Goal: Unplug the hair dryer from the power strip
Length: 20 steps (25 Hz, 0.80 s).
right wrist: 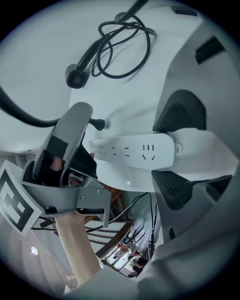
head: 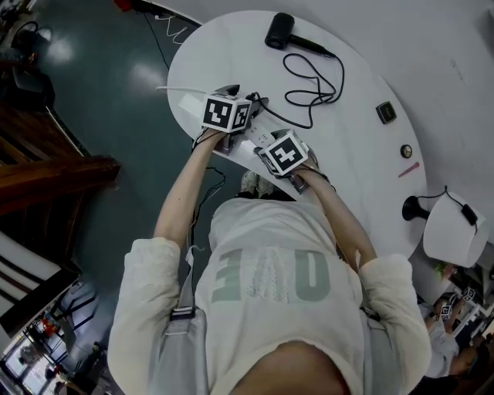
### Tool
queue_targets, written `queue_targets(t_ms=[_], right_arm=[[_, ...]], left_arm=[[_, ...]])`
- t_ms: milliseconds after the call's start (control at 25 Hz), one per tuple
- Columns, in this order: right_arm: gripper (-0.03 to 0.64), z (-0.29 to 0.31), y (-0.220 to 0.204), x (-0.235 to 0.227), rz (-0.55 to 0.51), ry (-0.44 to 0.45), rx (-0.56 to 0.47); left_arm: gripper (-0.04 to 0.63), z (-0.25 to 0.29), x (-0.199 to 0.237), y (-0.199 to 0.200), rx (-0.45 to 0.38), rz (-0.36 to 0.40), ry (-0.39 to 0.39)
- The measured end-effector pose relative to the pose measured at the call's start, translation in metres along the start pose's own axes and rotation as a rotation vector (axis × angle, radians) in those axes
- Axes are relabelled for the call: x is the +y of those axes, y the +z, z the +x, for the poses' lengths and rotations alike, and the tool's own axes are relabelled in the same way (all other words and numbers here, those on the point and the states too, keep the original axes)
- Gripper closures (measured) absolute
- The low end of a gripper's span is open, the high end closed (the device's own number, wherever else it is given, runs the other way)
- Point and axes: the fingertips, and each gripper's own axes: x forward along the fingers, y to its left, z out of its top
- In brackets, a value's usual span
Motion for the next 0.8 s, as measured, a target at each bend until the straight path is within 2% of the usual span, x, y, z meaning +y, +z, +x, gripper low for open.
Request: queue_targets(t_ms=[120, 280, 440, 680, 800], right_arm=[[0.353, 0.000, 0.001, 0.001, -0.008, -0.003, -0.002], [0.353, -0.003, 0.001, -0.004, -0.025, -0.033, -0.015], [0.364, -0.012, 0.012, -0.010, -0.030, -0.079, -0.073], [0.364, -0.019, 0.016, -0.008, -0.043, -0.088, -0.097], [0.364, -0.024, 0.019, 0.000, -0.041, -0.057, -0.124]], left_arm=[[0.215, -0.005, -0.001, -0.002, 0.023, 0.040, 0.001], [0.215, -0.013, 0.001, -0.005, 0.023, 0.055, 0.015], [0.215, -0.023, 0.005, -0.004, -0.011, 0.030, 0.031], [0.215, -0.036, 0.008, 0.008, -0.059, 0.009, 0.050], [0.215, -0.042, 0.007, 0.017, -0.087, 0.015, 0.055]])
